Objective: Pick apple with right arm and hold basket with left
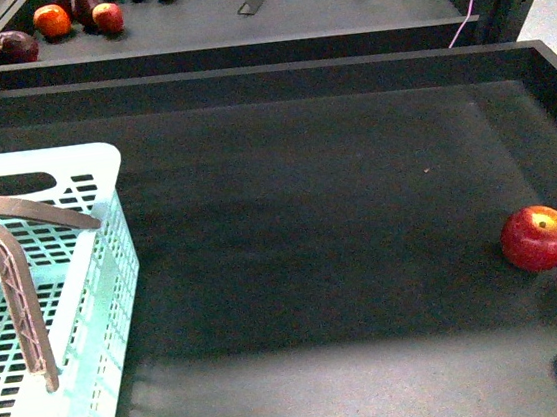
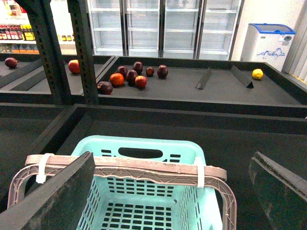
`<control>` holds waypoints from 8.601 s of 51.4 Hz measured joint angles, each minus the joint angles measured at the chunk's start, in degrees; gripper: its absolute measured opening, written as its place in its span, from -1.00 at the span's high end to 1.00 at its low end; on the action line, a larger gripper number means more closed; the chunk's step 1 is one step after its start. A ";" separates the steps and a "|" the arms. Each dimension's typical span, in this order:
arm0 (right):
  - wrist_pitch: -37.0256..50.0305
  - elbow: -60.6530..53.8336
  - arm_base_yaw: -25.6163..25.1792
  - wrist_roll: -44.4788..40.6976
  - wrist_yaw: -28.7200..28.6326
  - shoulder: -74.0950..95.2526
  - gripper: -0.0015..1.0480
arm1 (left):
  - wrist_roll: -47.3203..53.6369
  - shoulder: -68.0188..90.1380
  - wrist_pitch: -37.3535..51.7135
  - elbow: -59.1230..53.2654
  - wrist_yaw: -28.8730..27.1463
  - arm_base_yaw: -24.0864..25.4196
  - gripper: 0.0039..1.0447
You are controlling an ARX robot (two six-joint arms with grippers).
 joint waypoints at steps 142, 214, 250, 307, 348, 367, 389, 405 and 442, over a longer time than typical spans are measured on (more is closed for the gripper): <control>0.00 0.00 0.00 0.00 -0.02 -0.04 -0.83 | -69.53 84.28 5.84 36.85 10.97 6.71 0.67; -10.60 3.98 0.76 4.76 4.72 5.44 -0.83 | -70.20 70.29 -7.67 50.88 4.20 -31.63 0.67; 29.75 23.91 -12.98 -5.01 -3.04 98.84 -0.83 | -70.01 70.31 -7.65 50.97 4.26 -31.63 0.67; 19.43 60.28 -6.38 -5.33 3.82 137.02 -0.83 | -70.01 70.31 -7.65 50.97 4.26 -31.61 0.67; 16.57 66.18 -5.29 -6.47 4.76 141.37 -0.52 | -70.01 70.31 -7.65 50.97 4.26 -31.61 0.67; 22.01 52.72 -6.40 -14.97 -0.02 119.82 -0.52 | -70.01 70.31 -7.65 50.97 4.26 -31.61 0.67; 13.53 44.19 -0.17 -14.29 -6.93 75.71 -0.52 | -70.01 70.31 -7.65 50.97 4.28 -31.61 0.67; 12.00 47.63 17.03 -7.91 -3.85 70.75 -0.52 | -70.03 70.31 -7.65 50.97 4.33 -31.63 0.67; 14.51 46.10 31.04 -4.52 3.02 77.31 -0.83 | -69.85 70.31 -7.65 50.97 4.37 -31.61 0.67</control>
